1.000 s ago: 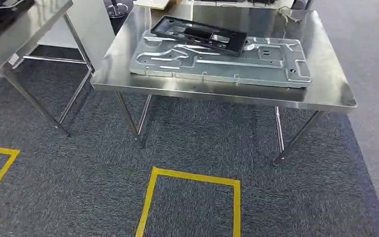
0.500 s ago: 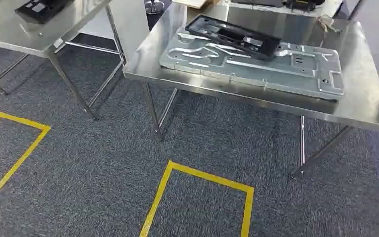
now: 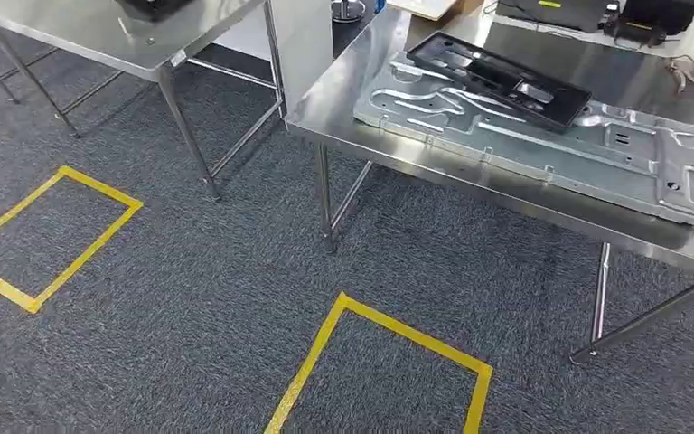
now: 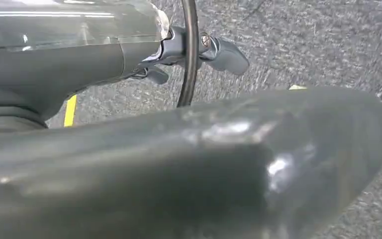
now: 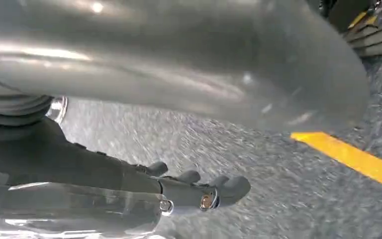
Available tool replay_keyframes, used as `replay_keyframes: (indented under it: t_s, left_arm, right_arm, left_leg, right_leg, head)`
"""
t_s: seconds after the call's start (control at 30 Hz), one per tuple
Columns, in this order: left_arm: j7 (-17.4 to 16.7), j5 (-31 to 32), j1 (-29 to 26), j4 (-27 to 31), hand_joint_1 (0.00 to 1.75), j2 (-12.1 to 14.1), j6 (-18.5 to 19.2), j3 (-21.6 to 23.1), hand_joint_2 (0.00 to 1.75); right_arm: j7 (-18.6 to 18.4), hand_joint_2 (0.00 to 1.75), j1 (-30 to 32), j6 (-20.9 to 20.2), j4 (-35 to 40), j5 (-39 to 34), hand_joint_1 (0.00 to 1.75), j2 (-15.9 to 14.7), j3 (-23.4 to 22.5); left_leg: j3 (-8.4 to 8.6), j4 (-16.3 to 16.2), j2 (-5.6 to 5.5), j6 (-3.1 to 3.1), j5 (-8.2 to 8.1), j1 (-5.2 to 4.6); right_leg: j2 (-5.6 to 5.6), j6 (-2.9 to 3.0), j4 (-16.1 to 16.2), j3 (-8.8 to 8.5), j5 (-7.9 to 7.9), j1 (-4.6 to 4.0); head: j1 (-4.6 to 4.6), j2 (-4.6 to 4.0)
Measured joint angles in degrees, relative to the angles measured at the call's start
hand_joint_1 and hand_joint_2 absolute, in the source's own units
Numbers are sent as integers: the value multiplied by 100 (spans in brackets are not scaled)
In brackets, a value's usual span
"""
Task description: Take the parts from the cabinet and place them on the table.
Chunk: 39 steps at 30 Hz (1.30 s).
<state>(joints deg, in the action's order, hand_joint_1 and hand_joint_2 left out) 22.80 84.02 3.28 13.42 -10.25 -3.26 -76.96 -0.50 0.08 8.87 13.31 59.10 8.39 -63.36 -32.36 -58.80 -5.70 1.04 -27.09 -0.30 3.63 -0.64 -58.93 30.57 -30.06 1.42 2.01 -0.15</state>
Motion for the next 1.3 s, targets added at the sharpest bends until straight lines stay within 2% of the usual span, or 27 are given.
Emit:
replay_keyframes:
  t_s: [0.07, 0.1, 0.13, 0.17, 0.23, 0.27, 0.3, 0.37, 0.4, 0.43, 0.47, 0.57, 0.6, 0.67, 0.7, 0.77, 0.8, 0.83, 0.9, 0.93, 0.97, 1.07, 1.1, 1.17, 1.2, 1.27, 1.3]
  left_arm:
    - [-20, 0, -26, 0, 0, 0, 0, 0, 0]
    - [-37, 0, -30, 0, 0, 13, 0, 0, 0]
    - [-53, 0, -36, 0, 0, 11, 2, 0, 0]
    - [-57, 0, -24, 0, 0, 9, 4, 0, 0]
    - [-63, 0, -2, 0, 0, 9, 4, 0, 0]
    - [-63, 0, -2, 0, 0, 9, 4, 0, 0]
    - [-63, 0, -16, 0, 0, 9, 4, 0, 0]
    - [-63, 0, -31, 0, 0, 9, 4, 0, 0]
    - [-64, 0, -28, 0, 0, 11, 2, 0, 0]
    - [-63, 0, -19, 0, 0, 11, 2, 0, 0]
    - [-63, 0, 0, 0, 0, 9, 2, 0, 0]
    - [-66, 0, -36, 0, 0, 11, 2, -2, 0]
    - [-66, 0, -38, 0, 0, 11, 2, -2, 0]
    - [-68, 0, -42, 0, 0, 4, 4, -2, 0]
    - [-68, 0, -26, 0, 0, 4, 4, -2, 0]
    - [-68, 0, -15, 0, 0, 4, 2, -2, 0]
    - [-68, -7, -18, 0, 0, 7, 0, -2, 0]
    - [-68, -2, -21, 0, 0, 7, 0, -2, 0]
    - [-68, -2, -23, 0, 0, 4, 2, -4, 0]
    - [-68, -4, -23, 0, 0, 4, 2, -4, 0]
    - [-68, -4, -9, 0, 0, -2, 4, -2, 0]
    - [-68, -11, -28, 0, 0, -2, 2, -7, 0]
    - [-68, -13, -37, 0, 0, 2, 0, -7, 0]
    - [-68, -15, -39, 0, 0, 4, 0, -7, 0]
    - [-68, -13, -21, 0, 0, 2, 0, -7, 0]
    - [-68, -15, -5, 0, 0, 0, 0, -7, 0]
    - [-68, -15, -12, 2, 0, 0, 0, -7, 0]
  right_arm:
    - [-61, 0, -17, -61, -9, 41, 0, 0, 24]
    - [-79, 0, -25, -85, -22, 52, 0, 0, 35]
    - [-94, 0, -17, -101, -24, 61, 0, -2, 41]
    - [-111, 0, -2, -120, -26, 63, 0, -4, 44]
    - [-140, 0, 12, -168, -50, 72, 0, -55, 50]
    - [-140, 0, 11, -183, -63, 76, 0, -92, 61]
    - [-140, 0, 5, -188, -77, 83, 0, -120, 70]
    - [-140, 0, -7, -242, -98, 102, 0, -146, 81]
    - [-140, 0, -8, -260, -103, 113, 0, -164, 85]
    - [-140, 0, -7, -269, -109, 116, 0, -168, 94]
    - [-140, 0, -6, -271, -111, 118, 0, -168, 96]
    - [-140, 0, -49, -273, -116, 124, 0, -168, 116]
    - [-138, 0, -75, -273, -116, 127, 0, -168, 120]
    - [-138, 0, -51, -271, -116, 129, 0, -164, 122]
    - [-138, 0, -48, -271, -118, 129, 0, -149, 122]
    - [-140, 0, -25, -273, -120, 129, 0, -105, 122]
    - [-140, 0, -17, -273, -120, 131, 0, -90, 122]
    - [-140, 0, -13, -275, -120, 133, 0, -83, 122]
    - [-138, 0, -4, -284, -120, 153, 0, -79, 122]
    - [-138, 0, 5, -284, -120, 159, 0, -79, 122]
    - [-138, 0, 7, -284, -120, 164, 0, -79, 122]
    - [-131, 0, -26, -284, -120, 175, 0, -79, 125]
    - [-127, 0, -35, -286, -120, 179, 0, -81, 125]
    - [-124, 0, -11, -286, -118, 192, 0, -94, 125]
    - [-124, 0, 9, -286, -120, 197, 0, -112, 125]
    - [-124, 0, 18, -306, -122, 197, 0, -166, 125]
    - [-124, 0, 16, -317, -125, 197, 0, -192, 125]
  left_leg:
    - [-45, 24, -113, -75, 28, 18]
    - [-39, -19, -30, -101, -7, 17]
    - [-102, -189, 247, -146, -140, 4]
    - [-269, -523, 382, -178, -351, 21]
    - [-685, -1389, 484, -240, -755, 64]
    - [-823, -1676, 501, -264, -820, 82]
    - [-816, -1675, 519, -278, -742, 99]
    - [-428, -936, 592, -271, -295, 106]
    - [-148, -417, 713, -248, -66, 102]
    - [49, -2, 981, -218, -31, 76]
    - [61, 26, 979, -163, -56, 12]
    - [5, 26, 788, -60, -51, -9]
    - [102, 129, 721, 6, 8, 39]
    - [104, 182, 638, 78, 57, 54]
    - [88, 182, 588, 94, 65, 49]
    - [85, 178, 446, 113, 61, 26]
    - [95, 170, 353, 114, 59, 19]
    - [108, 163, 272, 110, 52, 18]
    - [123, 119, 110, 84, 24, 21]
    - [97, 77, 41, 62, 1, 31]
    - [46, -8, -7, 9, -43, -11]
    - [-22, 24, -172, -100, -22, 47]
    - [-24, 19, -227, -134, -25, 41]
    - [-138, -324, 311, -184, -252, 32]
    - [-347, -742, 437, -218, -488, 54]
    - [-767, -1564, 500, -268, -835, 85]
    - [-861, -1741, 514, -284, -840, 100]
  right_leg:
    - [-112, 66, 13, -17, 13, -22]
    - [-197, 122, 66, -34, 48, 23]
    - [-251, 146, 85, -49, 49, 27]
    - [-326, 173, 85, -47, 44, 24]
    - [-489, 185, 83, -44, 34, 13]
    - [-562, 185, 80, -40, 27, 14]
    - [-629, 177, 80, -47, 18, 18]
    - [-757, 144, 79, -87, -11, 30]
    - [-817, 124, 79, -125, -30, 33]
    - [-879, 95, 81, -154, -48, 25]
    - [-928, 47, 73, -157, -74, -12]
    - [-1074, -53, 139, -224, -64, -14]
    - [-1100, -99, 140, -237, -98, -19]
    - [-565, -105, -249, -93, -377, 24]
    - [-450, -98, -684, 133, -606, 19]
    - [-390, -102, -1522, 586, -885, 18]
    - [-386, -100, -1625, 681, -804, 17]
    - [-380, -96, -1451, 639, -596, 17]
    - [-277, -68, -599, 315, -20, 24]
    - [-46, -38, -173, 158, 163, 26]
    - [136, -23, -15, 120, 65, 45]
    - [-29, 41, -43, 125, 65, -20]
    - [-104, 91, 7, 101, 93, 43]
    - [-254, 158, 61, 46, 98, 42]
    - [-350, 177, 60, 43, 89, 35]
    - [-513, 191, 51, 42, 65, 25]
    - [-589, 184, 49, 38, 57, 26]
  head:
    - [-2, 0]
    - [0, 0]
    - [2, 0]
    - [0, 0]
    - [0, 0]
    - [0, 0]
    - [0, 0]
    - [0, 0]
    - [0, 0]
    - [0, 0]
    - [0, 0]
    - [2, 0]
    - [-2, 0]
    - [0, 0]
    - [-2, 0]
    - [0, 0]
    - [0, 0]
    - [0, 0]
    - [0, 0]
    - [-2, 0]
    - [0, 0]
    - [0, 0]
    - [0, 0]
    - [2, 0]
    - [2, 0]
    - [2, 0]
    - [0, 0]
